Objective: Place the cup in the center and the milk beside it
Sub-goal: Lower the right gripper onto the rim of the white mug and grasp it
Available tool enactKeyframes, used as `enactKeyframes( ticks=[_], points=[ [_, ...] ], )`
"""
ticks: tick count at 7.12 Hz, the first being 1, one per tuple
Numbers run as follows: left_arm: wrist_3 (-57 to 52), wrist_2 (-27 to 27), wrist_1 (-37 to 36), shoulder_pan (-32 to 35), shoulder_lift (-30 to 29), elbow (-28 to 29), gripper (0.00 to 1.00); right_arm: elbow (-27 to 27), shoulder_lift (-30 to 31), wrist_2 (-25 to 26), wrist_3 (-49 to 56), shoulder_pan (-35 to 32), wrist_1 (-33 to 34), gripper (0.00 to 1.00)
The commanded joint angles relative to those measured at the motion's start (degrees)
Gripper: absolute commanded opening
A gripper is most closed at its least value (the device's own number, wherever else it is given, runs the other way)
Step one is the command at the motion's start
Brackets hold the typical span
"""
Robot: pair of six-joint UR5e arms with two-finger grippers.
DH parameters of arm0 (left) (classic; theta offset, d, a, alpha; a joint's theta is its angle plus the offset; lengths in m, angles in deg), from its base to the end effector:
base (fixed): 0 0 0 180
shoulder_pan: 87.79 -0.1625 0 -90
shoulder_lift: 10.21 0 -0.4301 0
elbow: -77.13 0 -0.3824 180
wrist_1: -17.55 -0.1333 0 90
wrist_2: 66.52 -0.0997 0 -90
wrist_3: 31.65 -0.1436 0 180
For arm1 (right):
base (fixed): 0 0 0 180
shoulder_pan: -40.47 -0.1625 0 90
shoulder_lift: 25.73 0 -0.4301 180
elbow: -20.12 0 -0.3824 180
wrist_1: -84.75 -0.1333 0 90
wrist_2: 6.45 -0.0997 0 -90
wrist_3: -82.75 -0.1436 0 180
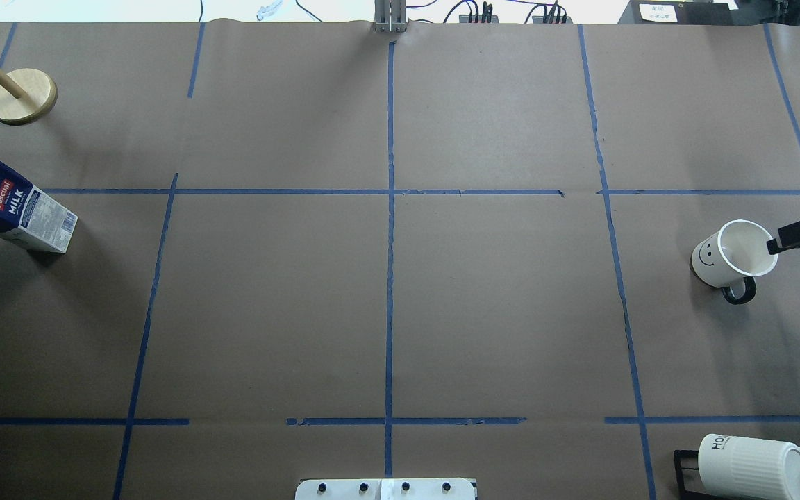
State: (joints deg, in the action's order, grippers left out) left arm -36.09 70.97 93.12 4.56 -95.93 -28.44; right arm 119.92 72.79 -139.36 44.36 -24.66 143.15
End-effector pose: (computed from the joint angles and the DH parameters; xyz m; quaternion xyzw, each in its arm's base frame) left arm -0.0453 -0.4356 0.6189 -0.0012 0.4033 0.0057 0.9151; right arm -0.1610 -0.4317 0.6135 0.0403 -0.4368 0.0023 0.8986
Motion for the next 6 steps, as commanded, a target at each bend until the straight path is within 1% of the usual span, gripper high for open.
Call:
enactKeyframes(
  ticks=[1, 2, 3, 4, 5, 6],
  points=[
    [-0.04, 0.85, -0.07, 0.02, 0.12, -0.07, 1.00, -4.78, -3.07, 0.80, -0.89, 1.66, -3.38, 0.94],
    [0.05, 0.85, -0.07, 0.02, 0.12, -0.07, 1.00, -7.14, -3.33, 0.72, -0.81, 3.41, -4.08, 0.84],
    [0.05, 0.94, -0.07, -0.07, 0.03, -0.07, 1.00, -7.16, -3.25, 0.55, -0.46, 4.12, -4.35, 0.41],
    [0.05, 0.94, -0.07, -0.07, 0.03, -0.07, 1.00, -7.16, -2.46, 0.46, -0.02, 4.22, -4.35, 0.06],
    [0.05, 0.94, -0.07, -0.07, 0.03, 0.01, 1.00, -6.29, -2.54, -0.33, 0.16, 4.13, -4.26, 0.00],
    [0.14, 0.94, -0.07, -0.07, 0.03, -0.07, 1.00, -3.85, -2.80, -0.60, -0.19, 4.39, -4.09, 0.00]
  ],
)
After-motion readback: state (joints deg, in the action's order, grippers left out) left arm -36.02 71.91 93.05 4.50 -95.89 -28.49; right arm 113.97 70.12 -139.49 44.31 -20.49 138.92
